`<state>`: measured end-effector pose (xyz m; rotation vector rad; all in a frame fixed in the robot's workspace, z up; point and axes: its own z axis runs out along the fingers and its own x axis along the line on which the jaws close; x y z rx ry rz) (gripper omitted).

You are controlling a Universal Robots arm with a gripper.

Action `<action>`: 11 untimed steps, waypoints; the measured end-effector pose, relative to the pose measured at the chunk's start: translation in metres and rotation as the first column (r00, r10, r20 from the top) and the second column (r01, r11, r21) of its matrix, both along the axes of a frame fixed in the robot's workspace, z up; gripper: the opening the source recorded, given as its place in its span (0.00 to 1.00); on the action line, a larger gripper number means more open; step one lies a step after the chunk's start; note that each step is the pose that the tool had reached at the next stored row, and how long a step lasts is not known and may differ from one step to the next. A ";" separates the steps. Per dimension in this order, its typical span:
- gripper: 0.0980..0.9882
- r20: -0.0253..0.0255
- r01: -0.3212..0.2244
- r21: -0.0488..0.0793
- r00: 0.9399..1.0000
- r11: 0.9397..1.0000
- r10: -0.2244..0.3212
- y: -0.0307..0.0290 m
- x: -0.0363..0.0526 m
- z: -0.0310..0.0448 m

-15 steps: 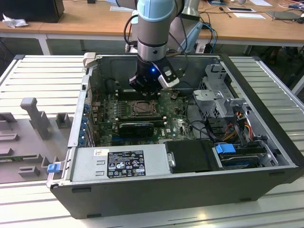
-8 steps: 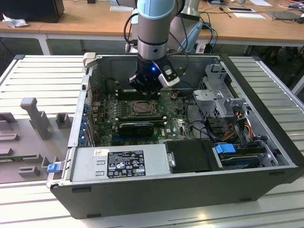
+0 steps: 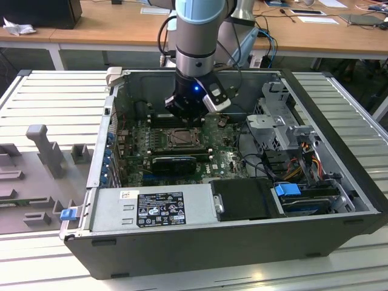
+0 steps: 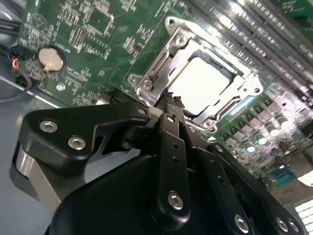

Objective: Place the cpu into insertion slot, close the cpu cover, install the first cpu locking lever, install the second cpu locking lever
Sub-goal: 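Install the second cpu locking lever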

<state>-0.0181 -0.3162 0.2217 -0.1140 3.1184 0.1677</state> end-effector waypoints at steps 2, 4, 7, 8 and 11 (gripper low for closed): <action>0.01 0.000 0.000 0.000 1.000 1.000 0.000 -0.0063 -0.0001 -0.0005; 0.01 0.000 0.000 0.000 1.000 1.000 0.000 -0.0102 0.0000 -0.0007; 0.01 0.000 0.000 0.000 1.000 1.000 0.000 -0.0131 -0.0001 -0.0004; 0.01 0.000 0.000 0.000 1.000 1.000 0.000 -0.0135 -0.0001 0.0003; 0.01 0.000 0.000 0.000 1.000 1.000 0.000 -0.0141 -0.0001 0.0044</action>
